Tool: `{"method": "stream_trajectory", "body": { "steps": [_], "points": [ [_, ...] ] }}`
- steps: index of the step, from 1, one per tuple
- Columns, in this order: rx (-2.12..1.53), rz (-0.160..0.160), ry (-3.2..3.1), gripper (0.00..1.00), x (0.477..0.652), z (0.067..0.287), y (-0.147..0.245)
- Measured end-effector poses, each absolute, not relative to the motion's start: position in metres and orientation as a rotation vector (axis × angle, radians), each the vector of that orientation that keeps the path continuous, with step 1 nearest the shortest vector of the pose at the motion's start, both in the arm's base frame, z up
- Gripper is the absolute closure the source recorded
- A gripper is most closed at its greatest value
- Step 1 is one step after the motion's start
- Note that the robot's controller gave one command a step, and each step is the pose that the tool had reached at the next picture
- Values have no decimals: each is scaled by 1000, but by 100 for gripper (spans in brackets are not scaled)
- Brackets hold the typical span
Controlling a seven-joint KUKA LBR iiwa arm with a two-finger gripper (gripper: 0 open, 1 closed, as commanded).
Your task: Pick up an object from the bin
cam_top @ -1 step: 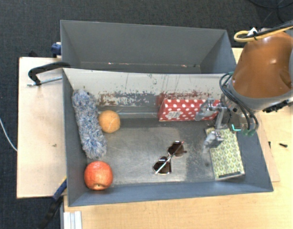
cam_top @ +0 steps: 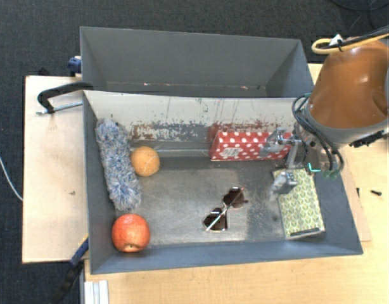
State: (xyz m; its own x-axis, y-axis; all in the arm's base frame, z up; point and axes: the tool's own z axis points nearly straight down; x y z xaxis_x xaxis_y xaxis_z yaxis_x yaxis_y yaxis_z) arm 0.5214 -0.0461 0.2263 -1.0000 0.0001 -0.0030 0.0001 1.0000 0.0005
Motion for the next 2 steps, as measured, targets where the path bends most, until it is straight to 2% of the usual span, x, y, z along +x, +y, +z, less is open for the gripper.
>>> {"method": "stream_trajectory", "body": {
  "steps": [1, 2],
  "points": [
    [-108, -1, 3132, 0, 520, 202, -42],
    [-213, 0, 3128, 0, 517, 136, -29]
  ]
}}
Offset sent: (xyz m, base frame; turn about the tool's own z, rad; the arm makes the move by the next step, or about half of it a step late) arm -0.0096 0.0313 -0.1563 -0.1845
